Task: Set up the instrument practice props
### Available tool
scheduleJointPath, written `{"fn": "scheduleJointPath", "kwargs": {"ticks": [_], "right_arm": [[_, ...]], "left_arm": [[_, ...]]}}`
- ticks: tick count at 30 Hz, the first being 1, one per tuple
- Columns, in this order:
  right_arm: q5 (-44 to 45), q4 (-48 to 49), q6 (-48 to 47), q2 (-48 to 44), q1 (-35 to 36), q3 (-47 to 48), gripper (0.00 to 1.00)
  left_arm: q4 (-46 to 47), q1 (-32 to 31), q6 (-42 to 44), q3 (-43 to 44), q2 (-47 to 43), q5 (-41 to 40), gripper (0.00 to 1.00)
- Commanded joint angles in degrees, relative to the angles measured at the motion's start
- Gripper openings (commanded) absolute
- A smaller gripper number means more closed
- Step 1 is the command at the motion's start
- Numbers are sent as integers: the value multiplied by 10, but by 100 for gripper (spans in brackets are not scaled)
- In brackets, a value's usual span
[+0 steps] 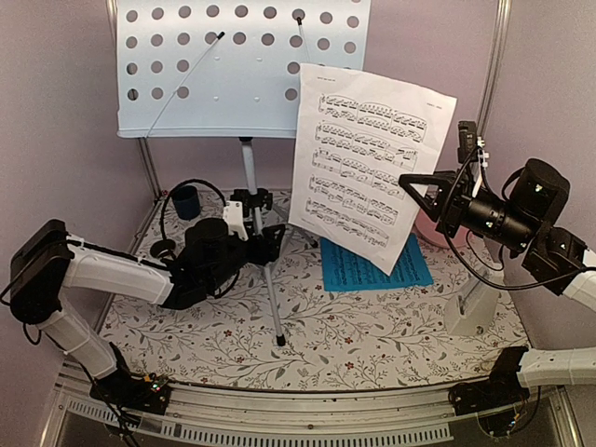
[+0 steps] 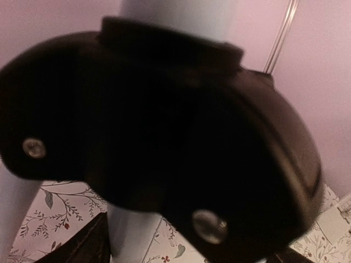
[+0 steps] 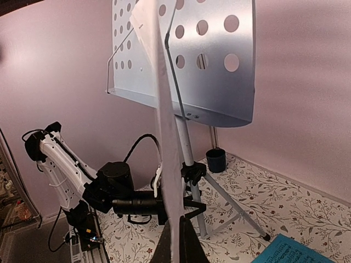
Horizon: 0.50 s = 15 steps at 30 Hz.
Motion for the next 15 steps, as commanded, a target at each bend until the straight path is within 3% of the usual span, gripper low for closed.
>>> {"fn": "scheduleJointPath", "kwargs": {"ticks": [1, 15], "right_arm": [[7, -7, -6, -9, -5, -2, 0], [-23, -14, -24, -12, -5, 11, 0]], "left_arm": [[51, 10, 12, 38, 32, 72, 78], [91, 14, 3, 110, 129, 173, 76]]}}
